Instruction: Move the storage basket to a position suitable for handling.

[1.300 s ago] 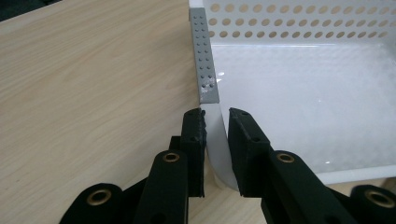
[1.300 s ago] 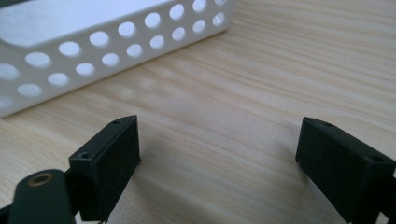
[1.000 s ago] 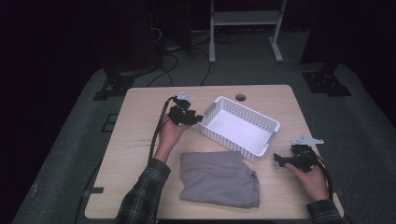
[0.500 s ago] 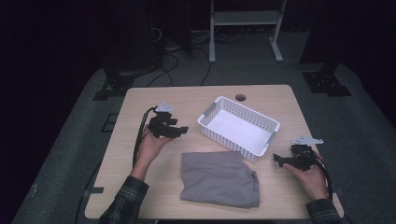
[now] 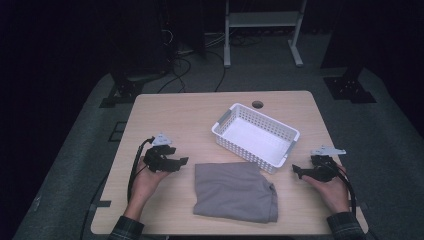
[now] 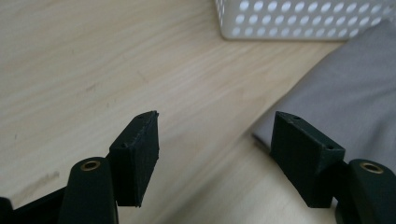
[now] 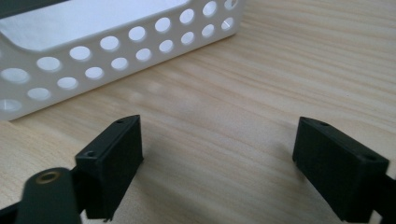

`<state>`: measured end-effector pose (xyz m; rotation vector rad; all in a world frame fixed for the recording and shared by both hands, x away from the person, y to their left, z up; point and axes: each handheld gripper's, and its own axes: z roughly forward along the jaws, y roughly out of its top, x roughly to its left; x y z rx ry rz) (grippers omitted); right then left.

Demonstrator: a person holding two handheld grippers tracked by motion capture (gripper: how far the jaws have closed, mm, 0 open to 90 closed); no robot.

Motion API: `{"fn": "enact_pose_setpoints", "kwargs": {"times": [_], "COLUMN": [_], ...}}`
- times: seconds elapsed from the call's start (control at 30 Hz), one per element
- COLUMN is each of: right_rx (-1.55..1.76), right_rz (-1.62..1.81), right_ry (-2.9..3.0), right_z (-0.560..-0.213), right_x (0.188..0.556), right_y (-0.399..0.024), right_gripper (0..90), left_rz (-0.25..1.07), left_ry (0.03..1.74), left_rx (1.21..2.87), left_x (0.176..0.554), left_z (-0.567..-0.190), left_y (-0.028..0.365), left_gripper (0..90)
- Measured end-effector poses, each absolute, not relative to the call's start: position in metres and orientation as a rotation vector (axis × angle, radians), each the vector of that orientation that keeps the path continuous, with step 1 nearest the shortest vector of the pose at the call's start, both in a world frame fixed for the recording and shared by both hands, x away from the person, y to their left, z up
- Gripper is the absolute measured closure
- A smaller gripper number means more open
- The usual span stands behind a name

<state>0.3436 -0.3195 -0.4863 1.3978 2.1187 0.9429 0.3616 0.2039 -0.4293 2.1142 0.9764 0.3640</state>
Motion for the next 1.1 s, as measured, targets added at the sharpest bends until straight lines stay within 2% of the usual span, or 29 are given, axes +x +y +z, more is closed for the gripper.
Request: {"fn": "enact_pose_setpoints", "kwargs": {"times": [0.1, 0.17, 0.2, 0.23, 0.4, 0.47, 0.53, 0.87, 1.1], "right_rx": [1.392, 1.388, 1.388, 1.383, 1.377, 1.375, 1.368, 1.337, 1.308], "right_rz": [0.943, 0.945, 0.945, 0.949, 0.972, 0.978, 0.996, 1.041, 1.079], "right_ry": [2.121, 2.129, 2.129, 2.137, 2.162, 2.163, 2.163, 2.163, 2.165], "right_z": [-0.486, -0.484, -0.484, -0.483, -0.477, -0.475, -0.469, -0.448, -0.432], "right_x": [0.343, 0.341, 0.341, 0.340, 0.335, 0.334, 0.331, 0.319, 0.312], "right_y": [-0.319, -0.319, -0.319, -0.319, -0.317, -0.316, -0.316, -0.315, -0.311], "right_gripper": [18.1, 25.5, 25.5, 30.7, 35.5, 36.2, 35.1, 32.7, 33.0], "left_rz": [0.370, 0.370, 0.367, 0.351, 0.367, 0.380, 0.408, 0.409, 0.409], "left_ry": [0.986, 0.997, 1.002, 1.006, 0.990, 0.986, 0.978, 0.932, 0.922], "left_rx": [2.109, 2.119, 2.123, 2.140, 2.169, 2.174, 2.200, 2.204, 2.197], "left_x": [0.354, 0.347, 0.344, 0.338, 0.324, 0.322, 0.318, 0.311, 0.309], "left_z": [-0.433, -0.440, -0.443, -0.451, -0.463, -0.465, -0.469, -0.481, -0.484], "left_y": [0.209, 0.214, 0.216, 0.220, 0.228, 0.229, 0.231, 0.238, 0.241], "left_gripper": [28.6, 27.0, 27.0, 24.0, 18.8, 17.6, 12.8, 3.0, 0.0]}}
